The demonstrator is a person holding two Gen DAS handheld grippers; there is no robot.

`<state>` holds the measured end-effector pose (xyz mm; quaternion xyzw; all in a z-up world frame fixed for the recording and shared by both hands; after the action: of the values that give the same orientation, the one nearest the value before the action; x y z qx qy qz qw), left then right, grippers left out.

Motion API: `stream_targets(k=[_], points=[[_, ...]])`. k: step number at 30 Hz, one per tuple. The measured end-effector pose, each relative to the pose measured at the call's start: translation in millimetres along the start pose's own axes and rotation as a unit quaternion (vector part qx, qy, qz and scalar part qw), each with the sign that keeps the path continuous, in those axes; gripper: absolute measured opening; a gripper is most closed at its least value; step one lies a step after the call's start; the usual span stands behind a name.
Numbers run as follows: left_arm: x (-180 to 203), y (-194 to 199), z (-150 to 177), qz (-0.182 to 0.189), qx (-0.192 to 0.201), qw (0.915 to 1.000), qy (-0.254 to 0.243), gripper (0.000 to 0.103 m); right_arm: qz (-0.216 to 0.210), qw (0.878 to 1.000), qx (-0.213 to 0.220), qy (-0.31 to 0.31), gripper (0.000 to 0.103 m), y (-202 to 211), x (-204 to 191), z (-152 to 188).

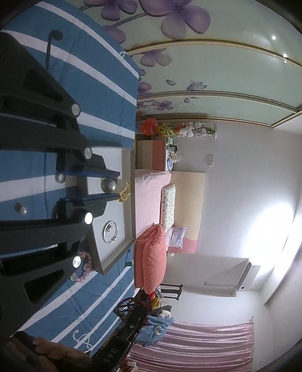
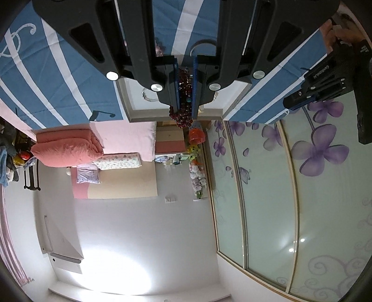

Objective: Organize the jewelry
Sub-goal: 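Carry the red bracelet into the tray with the right tool while the left tool carries the pearl there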

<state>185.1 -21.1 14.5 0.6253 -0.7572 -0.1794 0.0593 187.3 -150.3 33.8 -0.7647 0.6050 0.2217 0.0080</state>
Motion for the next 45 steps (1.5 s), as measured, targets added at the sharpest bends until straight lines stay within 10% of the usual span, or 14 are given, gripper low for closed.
stream_targets(k=[27, 45], points=[[4.3, -69.0, -34.1, -0.019, 0.015, 0.9997, 0.006, 0.014, 0.01, 0.999, 0.032, 0.005, 0.009, -63.3, 2.4, -31.2], [4.4, -155.5, -12.6, -0.012, -0.031, 0.9994, -0.004, 0.014, 0.04, 0.997, -0.063, -0.012, 0.01, -147.2, 29.2, 9.3]])
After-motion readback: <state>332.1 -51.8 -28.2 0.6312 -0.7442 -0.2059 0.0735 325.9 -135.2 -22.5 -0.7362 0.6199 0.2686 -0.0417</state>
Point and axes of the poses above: each gripper's, at about its wrist camera, not at the fingertips, and y roughly against the way its jaws point, x to its right, z to its underside, the point moved 7 cm from there along -y, roughly the way its jaws point, and after that the axes turned 13 degrees about -y, right-handed, at the moved point
